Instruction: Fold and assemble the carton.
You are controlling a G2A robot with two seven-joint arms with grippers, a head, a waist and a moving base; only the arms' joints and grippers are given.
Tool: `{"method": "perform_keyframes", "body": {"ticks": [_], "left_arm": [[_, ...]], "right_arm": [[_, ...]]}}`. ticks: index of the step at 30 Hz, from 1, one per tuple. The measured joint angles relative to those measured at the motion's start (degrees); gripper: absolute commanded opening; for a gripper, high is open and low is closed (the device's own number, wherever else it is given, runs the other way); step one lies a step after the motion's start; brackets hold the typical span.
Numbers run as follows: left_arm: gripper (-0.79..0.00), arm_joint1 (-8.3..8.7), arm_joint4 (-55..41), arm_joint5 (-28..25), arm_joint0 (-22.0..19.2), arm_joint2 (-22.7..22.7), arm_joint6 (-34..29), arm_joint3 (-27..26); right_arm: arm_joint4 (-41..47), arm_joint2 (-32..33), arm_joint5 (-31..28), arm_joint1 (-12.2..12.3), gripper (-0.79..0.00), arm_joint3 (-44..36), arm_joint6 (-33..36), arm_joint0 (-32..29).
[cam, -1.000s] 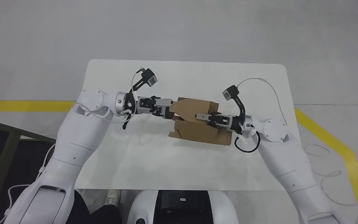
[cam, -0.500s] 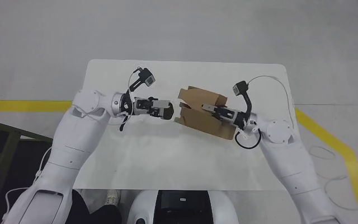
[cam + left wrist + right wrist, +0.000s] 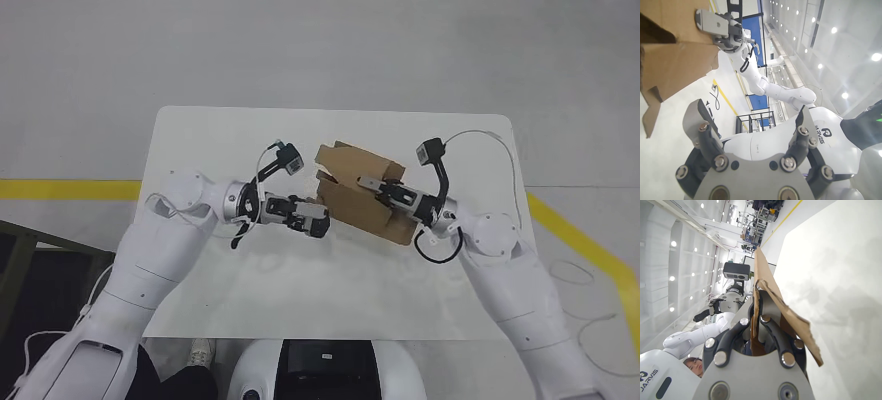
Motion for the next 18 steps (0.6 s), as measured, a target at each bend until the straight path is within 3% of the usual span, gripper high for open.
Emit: {"method": "perform_keyframes", "body": {"ticks": [9,18], "left_arm": [[0.000,-1.10,-0.45,-0.54,-1.19,3.01,0.21,2.59],[0.000,-1.52,0.50,-1.70,-2.34,3.20,1.55,5.20]], "right_arm": [[1.20,-0.64,0.86,-0.45,-0.785,-3.21,-2.75,-0.81],[2.83,-1.55,1.33,-0.79,-0.785,-5.55,-2.59,-2.01]]}}
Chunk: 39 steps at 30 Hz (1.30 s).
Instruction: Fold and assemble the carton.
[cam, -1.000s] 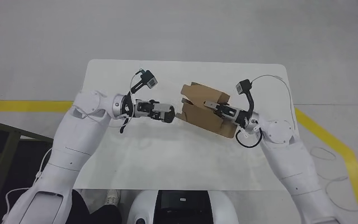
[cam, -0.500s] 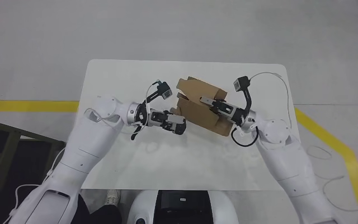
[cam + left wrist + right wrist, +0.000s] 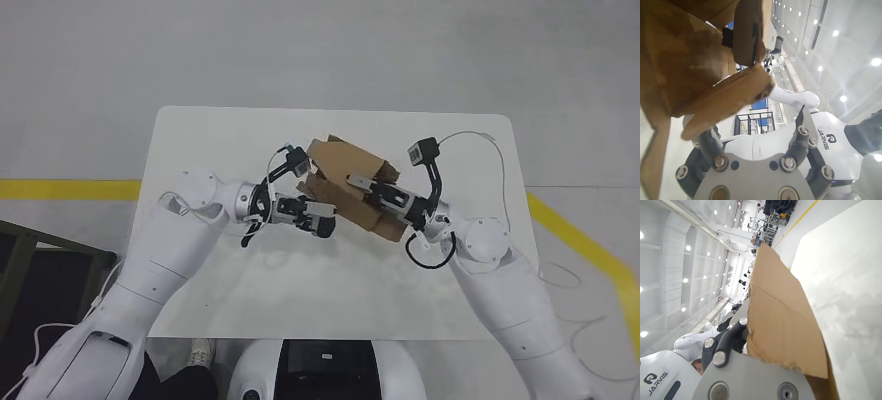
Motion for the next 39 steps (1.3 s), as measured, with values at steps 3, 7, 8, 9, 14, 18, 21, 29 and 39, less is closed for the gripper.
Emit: {"method": "perform_keyframes", "body": {"ticks": [3,7,8,9,14,18,21,29,39], "left_arm": [[0.000,0.02,0.03,-0.19,-0.12,-0.40,0.01,0.28],[0.000,0.10,0.14,-0.30,-0.14,-0.98,0.08,0.42],[0.000,0.12,0.16,-0.26,-0.13,-1.12,0.08,0.41],[0.000,0.13,0.20,-0.27,-0.11,-1.21,0.12,0.38],[0.000,0.15,0.35,-0.19,0.01,-1.52,0.15,0.17],[0.000,0.16,0.47,-0.28,0.10,-1.76,0.26,0.08],[0.000,0.20,0.51,-0.21,0.19,-2.03,0.20,-0.08],[0.000,1.27,1.93,-0.77,0.63,-6.10,1.46,0.27],[0.000,2.85,3.02,-0.29,2.65,-11.70,3.36,-0.98]], "right_arm": [[0.15,-0.09,0.19,-0.06,-0.785,-0.18,0.17,-0.21],[0.37,-0.18,0.37,-0.13,-0.785,-0.35,0.56,-0.41],[0.45,-0.24,0.43,-0.15,-0.785,-0.46,0.70,-0.49],[0.49,-0.27,0.48,-0.17,-0.785,-0.57,0.79,-0.54],[0.56,-0.46,0.70,-0.25,-0.785,-1.03,1.36,-0.75],[0.58,-0.71,0.81,-0.34,-0.785,-1.36,1.67,-0.93],[-0.50,-0.66,0.75,-0.34,-0.785,-1.47,1.54,-0.92],[-4.34,0.44,0.21,0.10,-0.785,-0.23,4.70,0.07],[-0.22,1.10,1.74,0.65,-0.785,3.97,17.01,2.67]]}}
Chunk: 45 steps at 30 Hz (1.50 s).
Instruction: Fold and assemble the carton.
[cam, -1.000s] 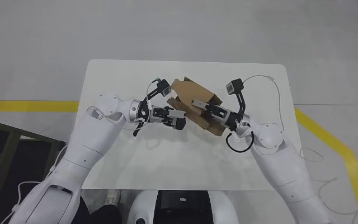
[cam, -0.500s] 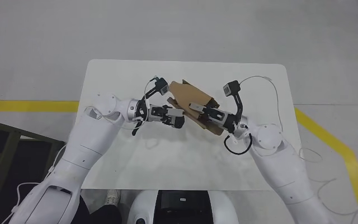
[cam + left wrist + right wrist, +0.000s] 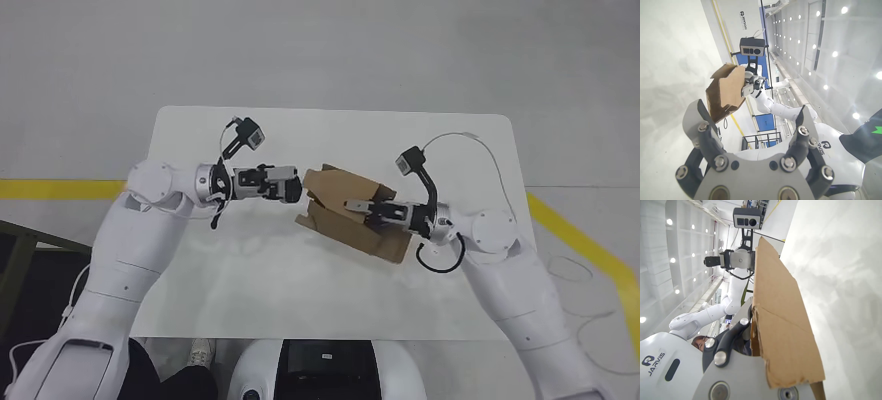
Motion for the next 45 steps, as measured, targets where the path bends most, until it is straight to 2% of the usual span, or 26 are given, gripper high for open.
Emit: {"method": "perform_keyframes", "body": {"ticks": [10,21,26,28,31,32,37,45], "left_arm": [[0.000,-0.33,-1.68,0.15,0.37,1.26,-0.10,-0.24],[0.000,-0.14,-2.77,-0.34,-0.44,0.19,-1.04,0.43],[-0.132,-0.08,-2.51,-0.16,-0.30,0.38,-1.86,-0.29],[-0.215,-0.09,-2.19,-0.03,-0.34,0.73,-2.36,-0.29],[-0.394,-0.14,-2.01,-0.10,-0.40,1.10,-2.54,-0.14],[-0.416,-0.14,-2.00,-0.10,-0.43,1.15,-2.62,-0.10],[-0.456,0.00,-0.99,0.38,-0.55,1.16,-2.78,0.02],[-0.419,0.10,0.92,1.26,-0.56,1.89,-2.82,0.02]], "right_arm": [[1.54,-1.35,-0.08,-0.21,-0.785,0.63,1.21,0.46],[0.83,-2.88,0.13,-0.40,-0.785,1.62,1.73,1.19],[0.76,-3.14,0.19,-0.43,-0.785,1.66,1.72,1.53],[0.79,-3.20,0.14,-0.45,-0.785,1.67,1.63,1.58],[0.84,-3.33,0.03,-0.46,-0.785,1.72,1.67,1.61],[0.85,-3.39,0.03,-0.46,-0.785,1.76,1.72,1.58],[0.66,-3.45,0.17,-0.41,-0.785,1.88,1.89,1.49],[0.27,-3.36,0.48,-0.28,-0.785,1.33,2.31,1.66]]}}
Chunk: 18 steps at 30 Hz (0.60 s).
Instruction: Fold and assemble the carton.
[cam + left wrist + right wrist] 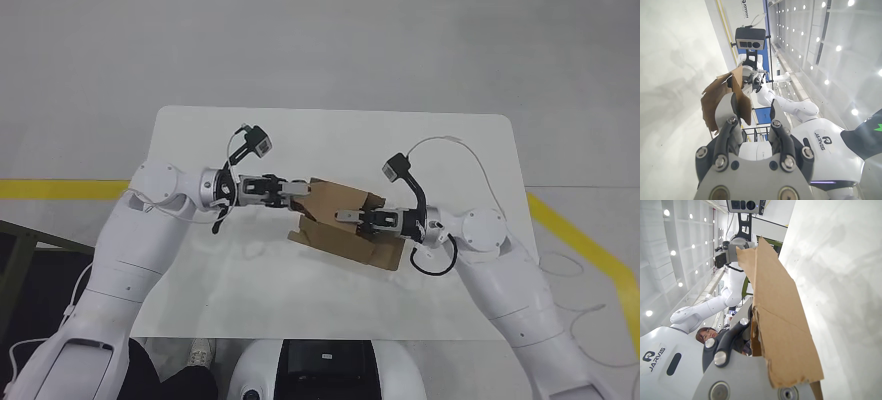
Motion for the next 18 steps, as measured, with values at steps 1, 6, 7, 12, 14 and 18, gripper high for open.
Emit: {"method": "perform_keyframes", "body": {"ticks": [1,6,7,12,14,18], "left_arm": [[-0.431,0.01,0.23,0.04,-0.02,0.06,0.10,0.03],[-0.576,0.12,1.75,0.33,-0.09,0.30,0.64,0.06],[-0.606,0.14,1.83,0.38,-0.06,0.32,0.66,0.08],[-0.742,0.21,2.46,0.65,-0.08,0.54,0.64,0.26],[-0.785,0.23,2.64,0.79,-0.15,0.64,0.65,0.39],[-0.785,0.24,2.74,0.89,-0.31,0.85,0.59,0.69]], "right_arm": [[-0.06,-0.01,0.04,0.01,-0.785,-0.06,0.09,0.05],[-0.37,-0.11,0.25,0.07,-0.785,-0.41,0.61,0.39],[-0.40,-0.14,0.32,0.08,-0.785,-0.47,0.70,0.44],[-0.67,-0.34,0.61,0.12,-0.785,-0.82,1.06,0.67],[-0.76,-0.45,0.72,0.12,-0.785,-0.93,1.15,0.76],[-0.80,-0.55,0.84,0.13,0.000,-1.10,1.05,0.88]]}}
